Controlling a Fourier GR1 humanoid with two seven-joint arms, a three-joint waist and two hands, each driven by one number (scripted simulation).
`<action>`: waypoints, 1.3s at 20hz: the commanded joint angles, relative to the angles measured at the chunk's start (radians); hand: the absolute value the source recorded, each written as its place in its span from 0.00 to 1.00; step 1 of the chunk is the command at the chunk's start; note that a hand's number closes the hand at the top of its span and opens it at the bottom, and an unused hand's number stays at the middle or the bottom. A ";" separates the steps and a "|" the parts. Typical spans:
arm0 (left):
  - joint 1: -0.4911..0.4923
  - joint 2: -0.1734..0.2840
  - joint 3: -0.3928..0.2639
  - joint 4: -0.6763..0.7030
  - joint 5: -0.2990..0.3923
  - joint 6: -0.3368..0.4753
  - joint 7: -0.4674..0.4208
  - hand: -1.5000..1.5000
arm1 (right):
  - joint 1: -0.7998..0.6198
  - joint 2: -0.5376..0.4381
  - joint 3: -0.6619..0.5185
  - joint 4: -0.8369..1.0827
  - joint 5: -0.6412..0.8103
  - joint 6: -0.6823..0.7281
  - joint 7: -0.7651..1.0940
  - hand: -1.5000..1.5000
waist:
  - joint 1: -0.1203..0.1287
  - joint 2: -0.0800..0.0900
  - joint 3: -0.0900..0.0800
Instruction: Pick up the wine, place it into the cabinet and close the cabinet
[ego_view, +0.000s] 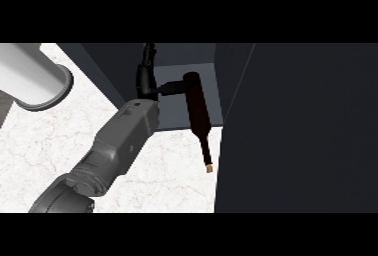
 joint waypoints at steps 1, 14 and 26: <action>0.025 0.015 0.018 0.004 0.008 0.003 -0.024 0.00 | -0.018 0.001 0.026 -0.051 -0.016 -0.008 0.052 0.00 | 0.000 0.005 -0.004; 0.050 0.021 0.001 -0.003 -0.027 -0.145 -0.070 0.00 | -0.048 0.004 0.014 0.000 -0.018 -0.012 0.033 0.00 | 0.011 0.005 -0.004; 0.067 -0.005 0.015 -0.030 0.022 -0.231 -0.067 0.00 | -0.049 0.003 -0.010 -0.019 -0.021 -0.029 0.046 0.00 | 0.028 -0.010 -0.003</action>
